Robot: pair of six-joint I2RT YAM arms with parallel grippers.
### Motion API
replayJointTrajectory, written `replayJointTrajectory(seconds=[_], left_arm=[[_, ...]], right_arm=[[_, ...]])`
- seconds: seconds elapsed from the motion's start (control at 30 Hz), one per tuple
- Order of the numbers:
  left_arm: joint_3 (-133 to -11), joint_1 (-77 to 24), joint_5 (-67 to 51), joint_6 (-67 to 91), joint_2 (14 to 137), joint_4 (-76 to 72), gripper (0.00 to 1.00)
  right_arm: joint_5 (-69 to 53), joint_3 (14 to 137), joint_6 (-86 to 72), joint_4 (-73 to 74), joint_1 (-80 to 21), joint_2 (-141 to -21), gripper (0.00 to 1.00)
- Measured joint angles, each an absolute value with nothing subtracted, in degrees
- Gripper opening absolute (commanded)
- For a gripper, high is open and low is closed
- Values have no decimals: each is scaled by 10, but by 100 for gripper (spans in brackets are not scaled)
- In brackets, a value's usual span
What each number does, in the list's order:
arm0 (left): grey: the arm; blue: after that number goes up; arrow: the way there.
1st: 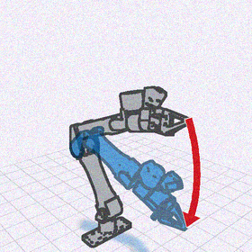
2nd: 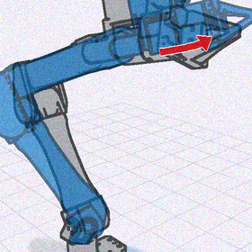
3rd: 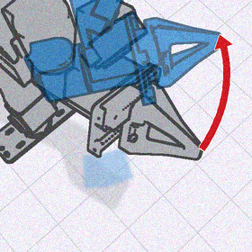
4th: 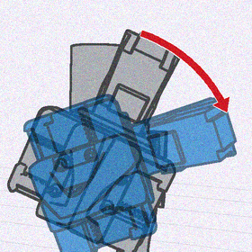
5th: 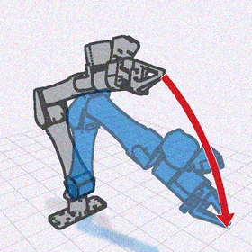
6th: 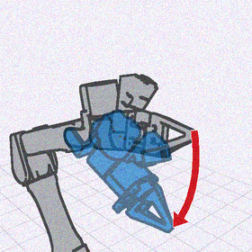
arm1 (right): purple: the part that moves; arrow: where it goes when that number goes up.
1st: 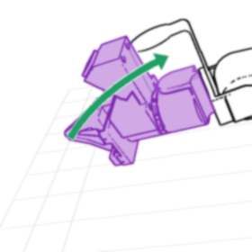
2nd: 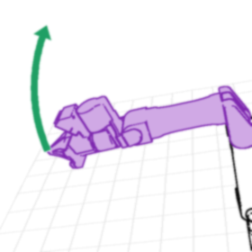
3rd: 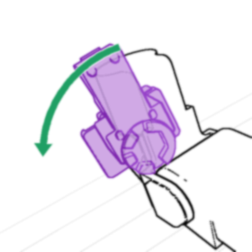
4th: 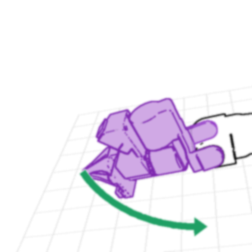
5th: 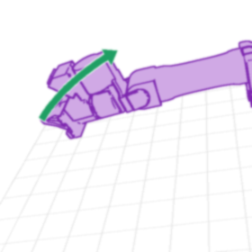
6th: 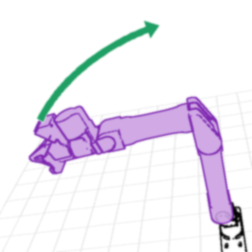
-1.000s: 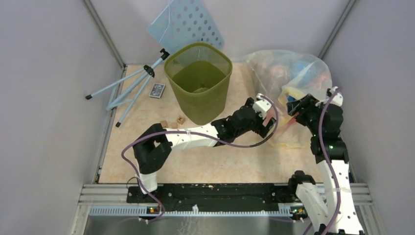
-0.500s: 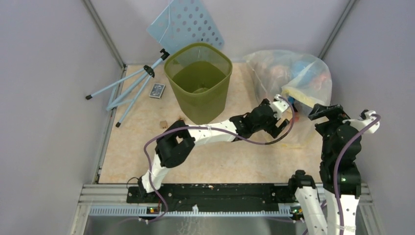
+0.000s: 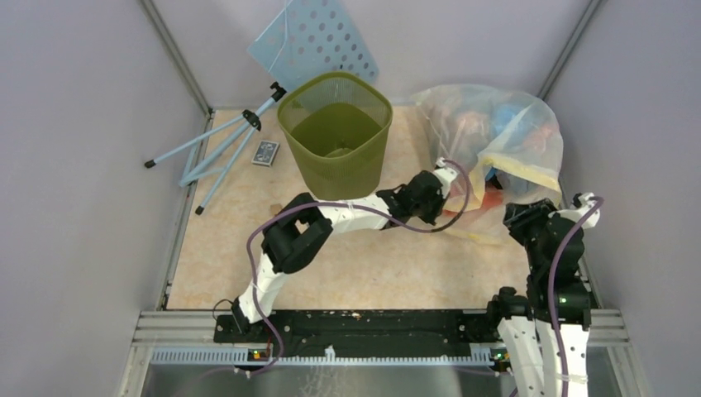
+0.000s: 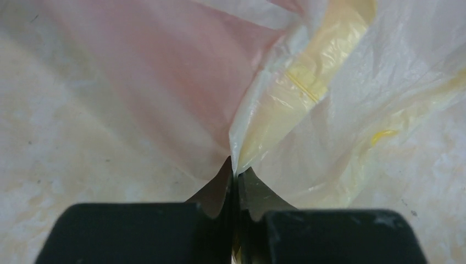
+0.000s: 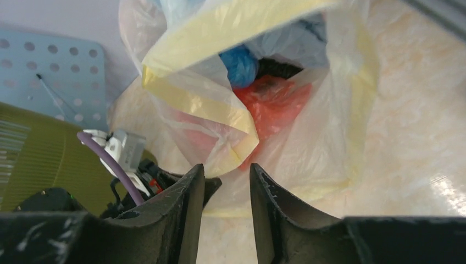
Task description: Put the trash bags into the trash bin
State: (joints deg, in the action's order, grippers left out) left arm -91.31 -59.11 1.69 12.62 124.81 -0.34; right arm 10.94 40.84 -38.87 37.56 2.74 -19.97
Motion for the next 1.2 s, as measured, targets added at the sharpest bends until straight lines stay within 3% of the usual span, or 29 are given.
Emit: replayJointTrajectory(seconds=[0.03, 0.3, 0.6, 0.67, 0.8, 0.93, 1.2], left_arm=[[-897, -581, 4, 138, 1240, -7, 0], [-784, -514, -149, 232, 1165, -110, 0], [-728, -513, -240, 274, 1130, -211, 0], [-723, -514, -249, 274, 1130, -220, 0], [-712, -514, -258, 274, 1128, -227, 0], [-709, -514, -264, 272, 1125, -228, 0], [-710, -514, -271, 263, 1120, -222, 2]], right_arm=[[93, 397, -393, 372, 27, -194, 35], [-28, 270, -426, 287, 27, -236, 35], [-32, 219, -447, 183, 26, -343, 39], [-28, 218, -454, 147, 26, -372, 42], [-26, 218, -467, 87, 23, -444, 59], [-18, 223, -472, 53, 8, -523, 66], [13, 261, -472, -15, -36, -608, 64]])
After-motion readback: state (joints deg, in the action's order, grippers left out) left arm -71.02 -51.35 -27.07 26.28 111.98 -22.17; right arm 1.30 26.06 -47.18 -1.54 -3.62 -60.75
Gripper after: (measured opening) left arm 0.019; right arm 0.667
